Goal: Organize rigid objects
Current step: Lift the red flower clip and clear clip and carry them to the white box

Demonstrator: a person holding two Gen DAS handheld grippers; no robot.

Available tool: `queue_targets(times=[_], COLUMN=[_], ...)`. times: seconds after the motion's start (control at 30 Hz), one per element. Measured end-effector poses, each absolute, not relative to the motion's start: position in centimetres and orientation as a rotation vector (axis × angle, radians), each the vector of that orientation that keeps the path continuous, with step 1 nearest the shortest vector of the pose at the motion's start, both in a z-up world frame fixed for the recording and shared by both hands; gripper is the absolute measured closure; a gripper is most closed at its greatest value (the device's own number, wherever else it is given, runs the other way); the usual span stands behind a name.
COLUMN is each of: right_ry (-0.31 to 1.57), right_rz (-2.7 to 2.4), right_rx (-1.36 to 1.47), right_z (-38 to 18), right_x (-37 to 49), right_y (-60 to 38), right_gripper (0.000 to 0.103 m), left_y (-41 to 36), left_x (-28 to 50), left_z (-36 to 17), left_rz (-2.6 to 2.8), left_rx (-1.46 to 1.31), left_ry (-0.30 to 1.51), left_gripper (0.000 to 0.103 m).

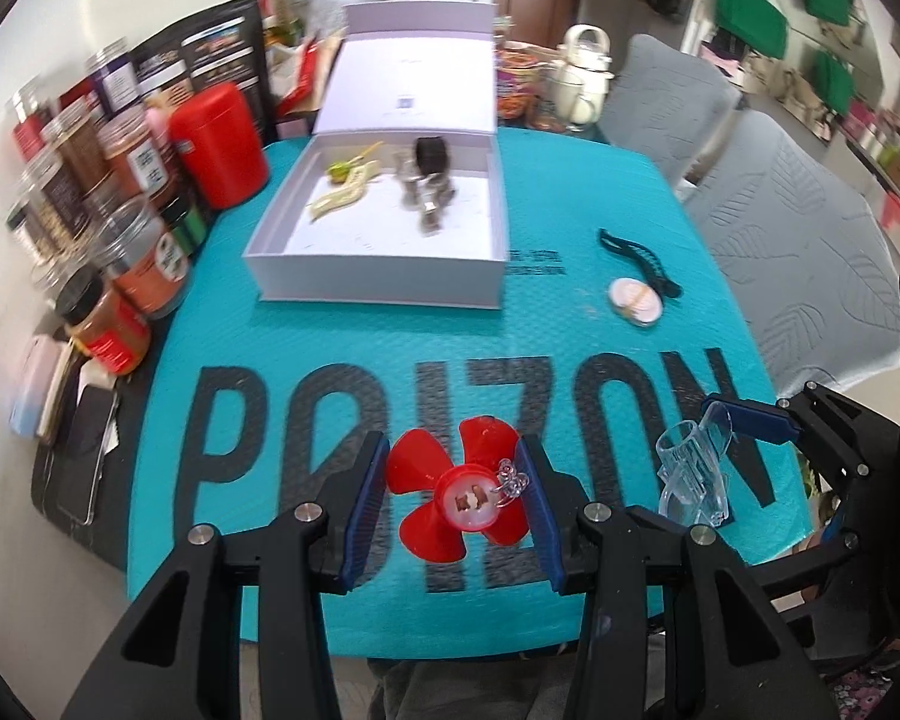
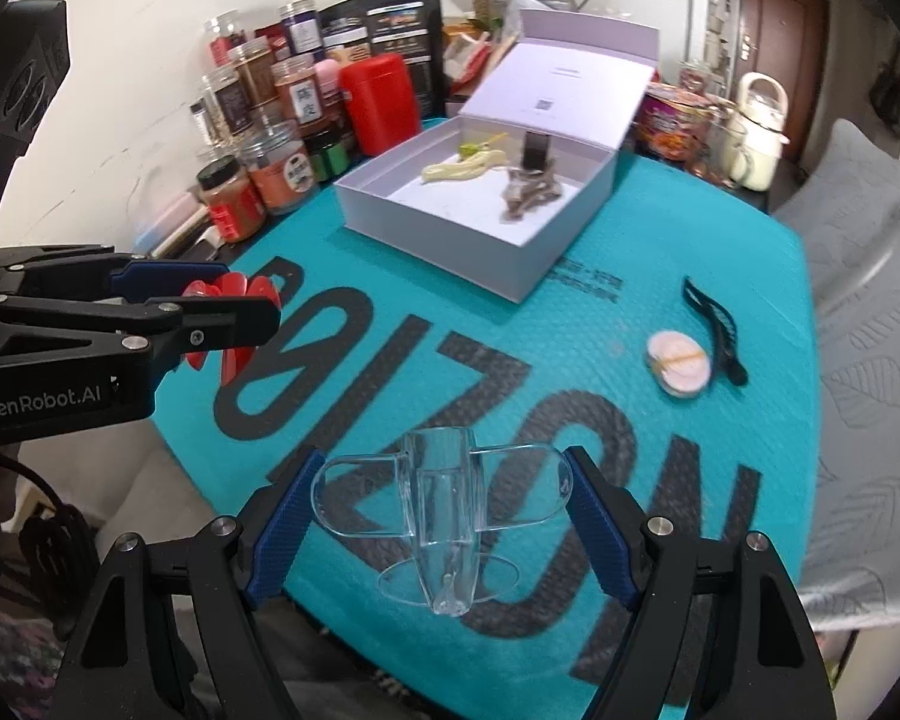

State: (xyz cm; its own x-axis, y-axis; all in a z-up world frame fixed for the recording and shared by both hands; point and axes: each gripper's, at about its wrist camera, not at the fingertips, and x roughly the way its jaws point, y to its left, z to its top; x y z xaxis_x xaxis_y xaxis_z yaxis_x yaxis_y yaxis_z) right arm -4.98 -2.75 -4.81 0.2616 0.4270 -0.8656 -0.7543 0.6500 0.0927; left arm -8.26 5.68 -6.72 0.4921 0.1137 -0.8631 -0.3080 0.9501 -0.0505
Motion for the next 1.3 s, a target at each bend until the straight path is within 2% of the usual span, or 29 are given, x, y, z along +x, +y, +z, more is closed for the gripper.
queue_targets(times=[0.47,1.3], right_ry=[1.03,0.993], right_rz=[0.903,0.861], right_rx=[-0.436,-0.442], right_z=[-5.9,-5.4], right_x=[-2.2,7.1], right_y=[3.5,8.2], right_gripper=[0.023,0.023], left_y=[11.4,16.8], left_x=[-6.6,3.6], left_z=[-7.3,-6.7], left_rz=[0.308,0.244], left_rx=[-0.265,-0.23], left_ry=[1.045,1.039], left_gripper=[0.06,0.06])
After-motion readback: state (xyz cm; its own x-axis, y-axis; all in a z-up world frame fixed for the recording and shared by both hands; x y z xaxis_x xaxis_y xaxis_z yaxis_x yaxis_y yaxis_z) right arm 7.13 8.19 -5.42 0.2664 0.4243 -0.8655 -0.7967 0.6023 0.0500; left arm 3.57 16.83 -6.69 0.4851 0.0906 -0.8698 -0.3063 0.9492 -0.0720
